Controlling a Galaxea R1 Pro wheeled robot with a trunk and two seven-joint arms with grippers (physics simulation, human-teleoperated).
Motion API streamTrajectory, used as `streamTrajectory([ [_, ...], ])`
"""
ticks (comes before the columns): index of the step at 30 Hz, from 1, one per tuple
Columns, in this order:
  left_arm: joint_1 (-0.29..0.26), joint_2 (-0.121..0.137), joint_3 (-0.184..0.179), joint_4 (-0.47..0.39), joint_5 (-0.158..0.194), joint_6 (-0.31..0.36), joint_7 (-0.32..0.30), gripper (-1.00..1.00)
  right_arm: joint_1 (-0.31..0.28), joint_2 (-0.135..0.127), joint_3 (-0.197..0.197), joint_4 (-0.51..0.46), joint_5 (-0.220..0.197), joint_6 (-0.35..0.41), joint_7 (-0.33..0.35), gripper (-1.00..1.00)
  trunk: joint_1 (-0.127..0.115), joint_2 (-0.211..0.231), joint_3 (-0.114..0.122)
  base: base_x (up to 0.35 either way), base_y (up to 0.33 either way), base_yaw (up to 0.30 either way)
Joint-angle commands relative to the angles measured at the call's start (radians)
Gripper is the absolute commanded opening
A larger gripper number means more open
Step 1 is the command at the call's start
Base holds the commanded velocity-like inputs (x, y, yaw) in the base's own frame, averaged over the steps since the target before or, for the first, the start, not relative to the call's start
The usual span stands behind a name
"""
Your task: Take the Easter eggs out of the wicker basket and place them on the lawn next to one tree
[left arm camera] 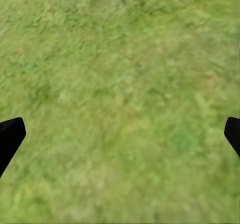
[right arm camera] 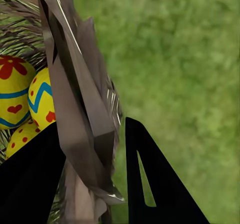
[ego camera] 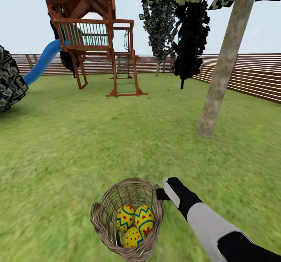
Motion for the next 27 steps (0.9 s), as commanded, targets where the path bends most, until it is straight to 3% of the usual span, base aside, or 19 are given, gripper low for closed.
streamTrajectory([
  [1,0.001,0.0,0.001,-0.001,0.005,0.006,-0.001,1.0,-0.001,0.0,0.006,-0.001,-0.018,0.001,-0.009,-1.0,0.001,-0.001,-0.001,0.317,0.072,0.0],
  [4,0.0,0.0,0.001,0.006,-0.001,0.005,0.006,1.0,-0.001,0.0,0.006,-0.001,-0.018,0.001,-0.009,-1.0,0.001,-0.001,-0.001,0.317,0.072,0.0],
  [6,-0.002,0.0,0.001,0.03,-0.05,-0.006,0.008,1.0,-0.001,0.0,0.006,-0.001,-0.018,0.001,-0.009,-1.0,0.001,-0.001,-0.001,0.318,0.072,0.0],
  [8,-0.004,-0.001,0.0,0.093,-0.141,-0.051,0.01,1.0,-0.001,0.0,0.006,-0.001,-0.018,0.001,-0.009,-1.0,0.001,-0.001,-0.001,0.322,0.044,0.0],
  [11,-0.011,-0.014,-0.004,0.178,-0.184,-0.102,0.011,1.0,-0.001,0.0,0.006,-0.001,-0.018,0.001,-0.009,-1.0,0.001,-0.001,-0.001,0.326,0.013,0.0],
  [13,-0.014,-0.056,-0.011,0.205,-0.211,-0.138,0.015,1.0,-0.001,0.0,0.006,-0.001,-0.018,0.001,-0.008,-1.0,0.001,-0.001,-0.001,0.33,0.003,0.0],
  [18,-0.02,-0.182,-0.014,0.287,-0.369,-0.266,0.018,1.0,-0.001,0.0,0.007,-0.001,-0.018,0.001,-0.008,-1.0,0.001,-0.001,-0.001,0.332,0.0,0.0],
  [20,-0.021,-0.271,-0.015,0.334,-0.478,-0.354,0.022,1.0,-0.001,0.0,0.007,-0.001,-0.018,0.001,-0.008,-1.0,0.001,-0.001,-0.001,0.334,0.0,0.0],
  [21,-0.021,-0.334,-0.015,0.359,-0.568,-0.412,0.04,1.0,-0.001,0.0,0.007,-0.001,-0.018,0.001,-0.008,-1.0,0.001,-0.001,-0.001,0.336,0.0,0.0],
  [23,-0.021,-0.436,-0.015,0.415,-0.702,-0.515,0.11,1.0,-0.001,0.001,0.008,-0.001,-0.018,0.001,-0.008,-1.0,0.001,-0.001,-0.001,0.336,0.0,0.0],
  [24,-0.021,-0.471,-0.015,0.459,-0.755,-0.575,0.159,1.0,-0.001,0.001,0.008,-0.001,-0.018,0.001,-0.008,-1.0,0.001,-0.001,-0.001,0.336,0.0,0.0],
  [27,-0.038,-0.497,-0.015,0.524,-0.796,-0.634,0.239,1.0,-0.001,0.001,0.008,-0.001,-0.018,0.001,-0.008,-1.0,0.001,-0.001,-0.001,0.336,0.0,0.0],
])
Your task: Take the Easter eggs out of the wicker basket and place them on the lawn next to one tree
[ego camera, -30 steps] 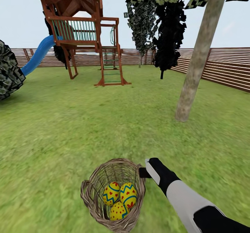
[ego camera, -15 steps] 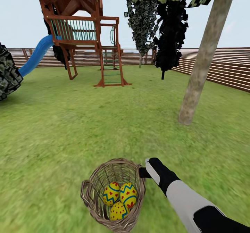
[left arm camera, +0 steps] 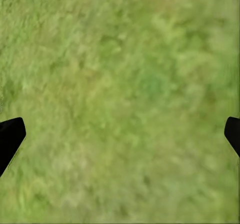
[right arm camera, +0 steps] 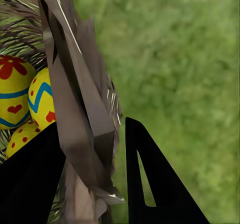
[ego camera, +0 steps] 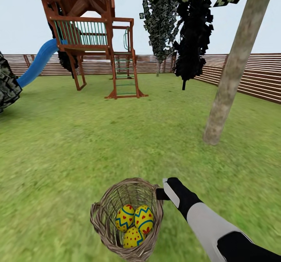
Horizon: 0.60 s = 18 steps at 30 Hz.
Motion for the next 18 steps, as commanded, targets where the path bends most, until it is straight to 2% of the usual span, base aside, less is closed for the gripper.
streamTrajectory([
  [1,-0.009,-0.002,0.001,0.009,-0.016,-0.012,0.014,1.0,-0.001,-0.001,0.006,-0.002,-0.018,0.001,-0.009,-1.0,0.001,0.0,-0.001,0.337,0.0,0.0],
  [3,-0.016,-0.004,0.001,0.023,-0.02,-0.017,0.023,1.0,-0.001,-0.001,0.006,-0.002,-0.018,0.001,-0.009,-1.0,0.001,0.0,-0.001,0.337,0.0,0.0],
  [10,-0.065,-0.003,0.002,0.177,-0.021,-0.024,0.027,1.0,-0.001,-0.001,0.006,-0.003,-0.018,0.001,0.009,-1.0,0.001,0.0,-0.001,0.337,0.0,0.0],
  [18,-0.069,-0.003,0.002,0.192,-0.024,-0.024,0.028,1.0,-0.001,-0.002,0.004,-0.018,-0.018,0.002,0.019,-1.0,0.001,0.0,-0.001,0.337,0.0,0.0],
])
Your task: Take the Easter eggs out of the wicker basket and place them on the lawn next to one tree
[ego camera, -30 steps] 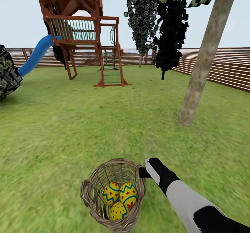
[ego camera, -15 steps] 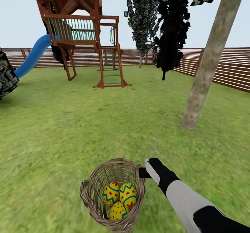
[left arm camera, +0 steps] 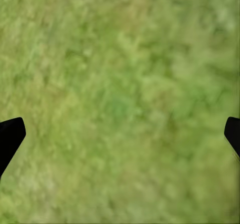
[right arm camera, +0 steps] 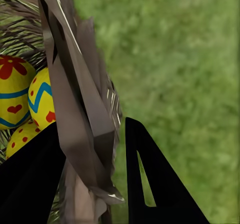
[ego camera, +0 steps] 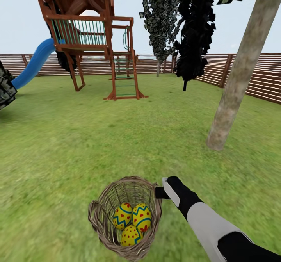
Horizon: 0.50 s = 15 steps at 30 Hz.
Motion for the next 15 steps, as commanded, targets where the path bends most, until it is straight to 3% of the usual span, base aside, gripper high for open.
streamTrajectory([
  [1,-0.001,0.0,0.004,0.001,-0.01,-0.005,0.003,1.0,-0.001,-0.001,0.005,-0.002,-0.018,0.001,-0.009,-1.0,0.001,0.0,-0.001,0.337,0.0,0.0],
  [15,-0.001,0.0,0.003,0.001,-0.011,-0.005,0.01,1.0,-0.001,0.0,0.005,-0.002,-0.018,0.006,-0.009,-1.0,0.001,0.0,-0.001,0.338,0.0,0.0],
])
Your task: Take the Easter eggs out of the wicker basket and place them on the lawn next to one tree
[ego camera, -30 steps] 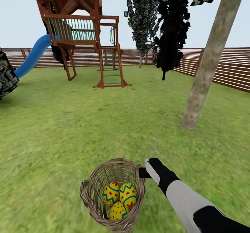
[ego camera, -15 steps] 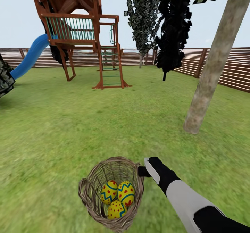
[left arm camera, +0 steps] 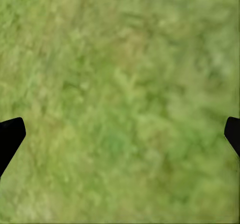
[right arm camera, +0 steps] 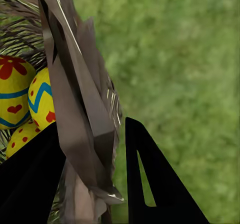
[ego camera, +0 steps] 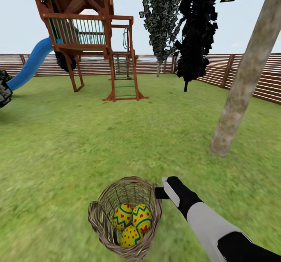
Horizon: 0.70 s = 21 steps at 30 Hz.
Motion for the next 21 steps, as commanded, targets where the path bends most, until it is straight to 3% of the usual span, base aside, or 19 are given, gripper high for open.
streamTrajectory([
  [1,-0.001,0.0,0.004,0.001,-0.01,-0.005,0.002,1.0,-0.001,-0.001,0.005,-0.002,-0.019,0.001,-0.009,-1.0,0.001,0.0,-0.001,0.338,0.0,0.0],
  [21,-0.001,0.0,0.003,0.001,-0.011,-0.005,0.002,1.0,-0.001,0.0,0.007,-0.002,-0.019,-0.001,-0.008,-1.0,0.001,0.0,-0.001,0.339,0.0,0.0],
])
